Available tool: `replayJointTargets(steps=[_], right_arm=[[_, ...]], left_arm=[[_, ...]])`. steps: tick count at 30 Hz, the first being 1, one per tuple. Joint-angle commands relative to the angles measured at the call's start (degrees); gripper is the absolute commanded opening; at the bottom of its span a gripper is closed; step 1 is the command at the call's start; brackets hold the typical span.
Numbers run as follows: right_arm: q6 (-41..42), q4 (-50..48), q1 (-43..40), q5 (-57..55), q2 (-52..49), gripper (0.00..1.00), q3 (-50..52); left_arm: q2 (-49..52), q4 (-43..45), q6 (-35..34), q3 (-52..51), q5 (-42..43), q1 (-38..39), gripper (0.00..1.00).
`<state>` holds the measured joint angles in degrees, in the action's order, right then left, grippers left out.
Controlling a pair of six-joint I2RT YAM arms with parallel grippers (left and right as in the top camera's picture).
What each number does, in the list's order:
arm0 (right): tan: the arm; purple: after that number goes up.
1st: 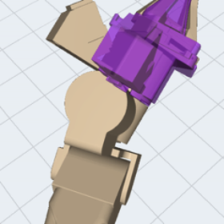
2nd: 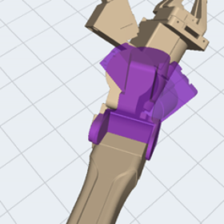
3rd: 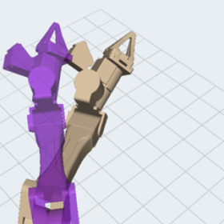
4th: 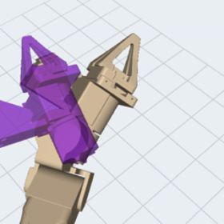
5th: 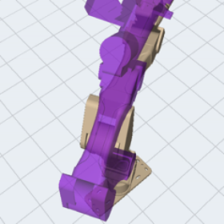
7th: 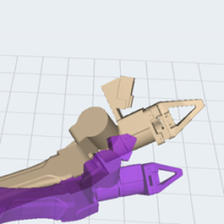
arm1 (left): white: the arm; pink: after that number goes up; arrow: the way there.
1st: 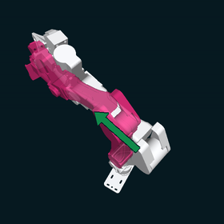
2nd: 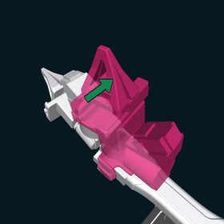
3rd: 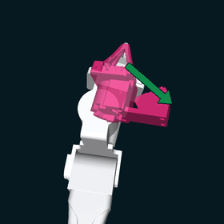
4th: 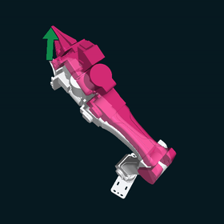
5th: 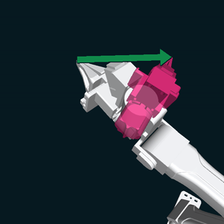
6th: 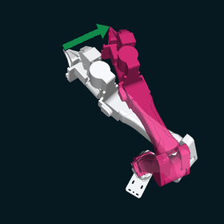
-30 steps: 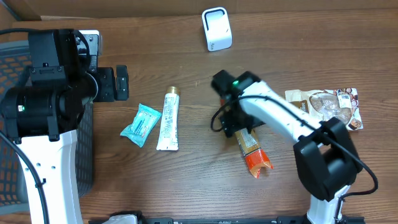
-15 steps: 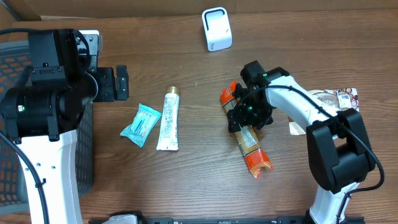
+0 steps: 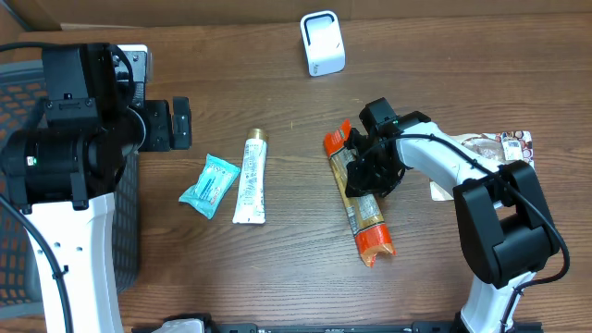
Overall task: Scan the item barcode
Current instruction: 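Raise the pasta package to the white scanner with the right gripper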
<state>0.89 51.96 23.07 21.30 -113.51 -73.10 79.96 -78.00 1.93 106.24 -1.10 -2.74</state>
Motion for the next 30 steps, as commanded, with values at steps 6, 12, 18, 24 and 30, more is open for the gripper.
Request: replayJointTargets(steps=[6, 12, 18, 24, 30], right_arm=[[-0.3, -0.7, -4.8, 22.3, 2.1, 0.04, -2.8], [-1.3, -0.7, -10.4, 37.4, 7.6, 0.04, -7.5], [2.7, -1.5, -14.0, 45.8, 13.3, 0.04, -14.2], [9.8, -8.8, -14.5, 51.2, 17.5, 0.04, -19.3], [18.1, -19.4, -14.5, 51.3, 20.9, 0.04, -19.7]], left_arm=[[0.4, 0.2, 1.1, 0.4, -0.4, -0.2, 1.00], [0.4, 0.2, 1.1, 0.4, -0.4, -0.2, 0.99], [0.4, 0.2, 1.1, 0.4, -0.4, -0.2, 1.00], [0.4, 0.2, 1.1, 0.4, -0.4, -0.2, 1.00], [0.4, 0.2, 1.1, 0.4, -0.4, -0.2, 1.00]])
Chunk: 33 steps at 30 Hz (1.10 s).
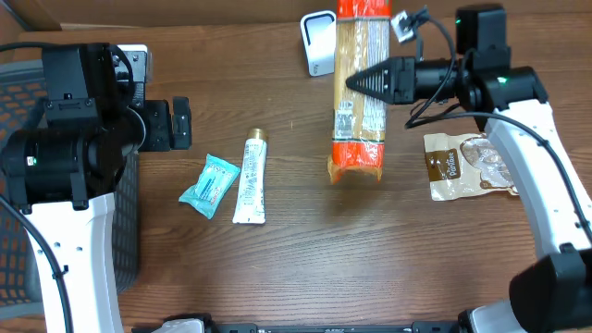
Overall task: Scan the item barcode
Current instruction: 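Raise the pasta package to the white scanner with the right gripper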
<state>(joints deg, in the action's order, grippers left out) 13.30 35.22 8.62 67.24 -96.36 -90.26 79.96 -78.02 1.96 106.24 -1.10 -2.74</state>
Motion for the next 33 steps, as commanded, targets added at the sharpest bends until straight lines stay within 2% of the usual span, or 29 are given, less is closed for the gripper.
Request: replayJointTargets(steps=[1, 6, 9, 12, 14, 18, 21, 25, 27, 33], right_arm=[[6.4, -3.7, 0.0, 5.3, 4.0, 0.04, -2.5], [7.4, -4.9, 0.0, 3.9, 4.1, 0.04, -2.5], [8.0, -4.7, 0.4, -3.4, 4.1, 0.04, -2.5], [7.1, -3.3, 3.2, -21.4, 4.1, 0.04, -2.5], [2.8, -2.3, 6.8, -35.5, 4.1, 0.04, -2.5], [-10.0, -4.2, 16.6, -69.2, 3.0, 0.04, -2.4], [-23.2, -8.9, 22.0, -86.3, 1.0, 0.04, -2.4], [-46.2, -14.1, 24.8, -89.0, -3.7, 0.04, -2.4], [-54.3, -17.4, 24.7, -89.2, -6.4, 0.04, -2.4], [-70.1, -35.8, 21.9, -88.9, -14.8, 0.04, -2.4]], left_arm=[[0.4, 0.2, 1.0, 0.4, -0.4, -0.2, 1.00], [0.4, 0.2, 1.1, 0.4, -0.4, -0.2, 1.00], [0.4, 0.2, 1.0, 0.4, -0.4, -0.2, 1.00], [0.4, 0.2, 1.0, 0.4, -0.4, -0.2, 1.00], [0.4, 0.2, 1.0, 0.4, -0.4, -0.2, 1.00], [0.4, 0.2, 1.0, 0.4, -0.4, -0.2, 1.00], [0.4, 0.2, 1.1, 0.4, -0.4, -0.2, 1.00], [0.4, 0.2, 1.0, 0.4, -0.4, -0.2, 0.99], [0.4, 0.2, 1.0, 0.4, -0.4, -0.2, 0.99], [0.4, 0.2, 1.0, 0.4, -0.4, -0.2, 0.99]])
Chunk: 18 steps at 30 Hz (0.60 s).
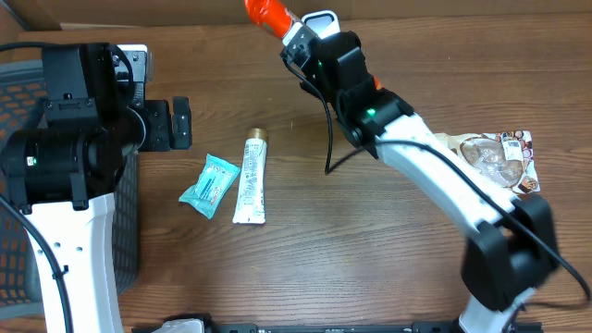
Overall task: Scan the item barcode
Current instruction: 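Raise the pasta package to the white scanner with the right gripper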
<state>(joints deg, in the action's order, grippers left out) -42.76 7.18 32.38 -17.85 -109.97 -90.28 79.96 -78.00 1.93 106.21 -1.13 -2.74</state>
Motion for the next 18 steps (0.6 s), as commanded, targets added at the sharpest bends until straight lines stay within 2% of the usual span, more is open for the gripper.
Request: replayJointTargets(steps=[1, 4, 12, 18], right_arm=[[-15.9, -10.7, -2.2, -3.1, -2.3, 0.04, -2.4], [-21.2, -20.0, -3.3, 1.2, -6.2, 0.04, -2.4], [-22.1, -36.7, -5.2, 10.5, -14.3, 0.04, -2.4], [-23.9, -40.4, -4.4, 12.9, -18.3, 0.04, -3.1]], left_arm=[[0.4, 0.2, 1.1, 0.4, -0.3, -0.2, 0.99], [0.4, 0.2, 1.1, 0.4, -0.3, -0.2, 0.99], [0.4, 0.2, 1.1, 0.4, -0.3, -0.2, 0.99], [0.4, 0.2, 1.1, 0.4, -0.3, -0.2, 1.00]])
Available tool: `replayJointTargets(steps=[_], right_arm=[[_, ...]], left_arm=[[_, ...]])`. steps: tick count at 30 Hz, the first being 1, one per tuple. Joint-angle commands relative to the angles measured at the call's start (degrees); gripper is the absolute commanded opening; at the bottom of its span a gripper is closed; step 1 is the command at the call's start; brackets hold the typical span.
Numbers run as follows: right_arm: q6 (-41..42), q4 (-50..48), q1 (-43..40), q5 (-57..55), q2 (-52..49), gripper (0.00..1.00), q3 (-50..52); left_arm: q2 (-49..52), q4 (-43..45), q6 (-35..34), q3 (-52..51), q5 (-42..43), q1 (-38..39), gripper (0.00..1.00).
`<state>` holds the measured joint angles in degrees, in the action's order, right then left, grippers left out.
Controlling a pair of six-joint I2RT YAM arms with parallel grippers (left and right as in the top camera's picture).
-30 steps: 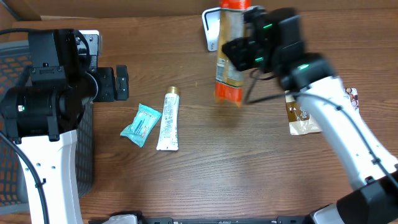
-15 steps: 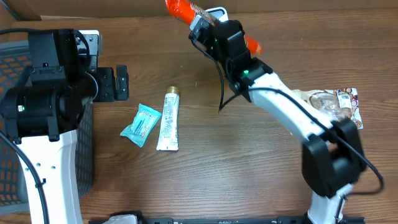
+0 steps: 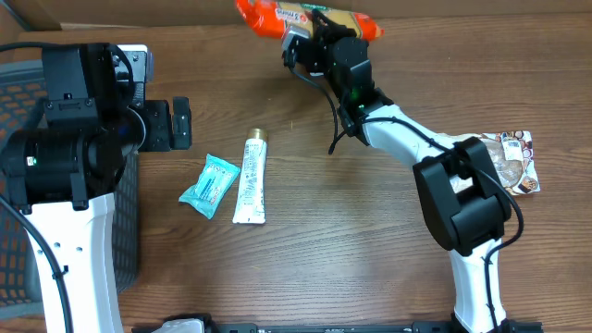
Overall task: Scan the item barcode
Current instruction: 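Raise the pasta package to the white scanner with the right gripper, then hold the pasta package in front of the scanner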
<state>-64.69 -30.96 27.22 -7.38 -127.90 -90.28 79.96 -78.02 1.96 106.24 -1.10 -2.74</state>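
A long clear packet with orange ends [image 3: 264, 14] is held level at the table's far edge, near the top centre of the overhead view. My right gripper [image 3: 316, 28] is shut on its middle, arm stretched to the back. The white scanner is hidden behind the gripper and packet. My left gripper [image 3: 172, 124] hovers open at the left, holding nothing.
A white toothpaste tube [image 3: 250, 180] and a teal sachet [image 3: 210, 185] lie left of centre. A brown snack pouch [image 3: 504, 157] lies at the right. A dark mesh basket [image 3: 18, 79] stands at the left edge behind the left arm.
The packet has turned from pointing up-left to lying across the far edge, and it now covers the white scanner. The right wrist has shifted slightly further back. The left arm is unchanged.
The packet first lay on the table right of centre with my right gripper closing on it. It was then held high and upright beside the scanner. After that it was at the scanner at the back, and now it lies across it.
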Motion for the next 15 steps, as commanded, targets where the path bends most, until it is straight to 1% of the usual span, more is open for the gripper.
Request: replayJointTargets(steps=[1, 7, 10, 15], right_arm=[[-3.1, -2.3, 0.7, 2.4, -1.2, 0.04, -3.5], [-10.8, -2.4, 0.7, 2.4, -6.9, 0.04, -8.3], [-12.1, -2.2, 0.7, 1.9, -9.0, 0.04, -11.7], [-12.1, -1.7, 0.7, 1.7, -10.7, 0.04, -15.9]], left_arm=[[0.4, 0.2, 1.0, 0.4, -0.4, -0.2, 1.00], [0.4, 0.2, 1.0, 0.4, -0.4, -0.2, 1.00], [0.4, 0.2, 1.1, 0.4, -0.4, -0.2, 1.00], [0.4, 0.2, 1.0, 0.4, -0.4, -0.2, 1.00]])
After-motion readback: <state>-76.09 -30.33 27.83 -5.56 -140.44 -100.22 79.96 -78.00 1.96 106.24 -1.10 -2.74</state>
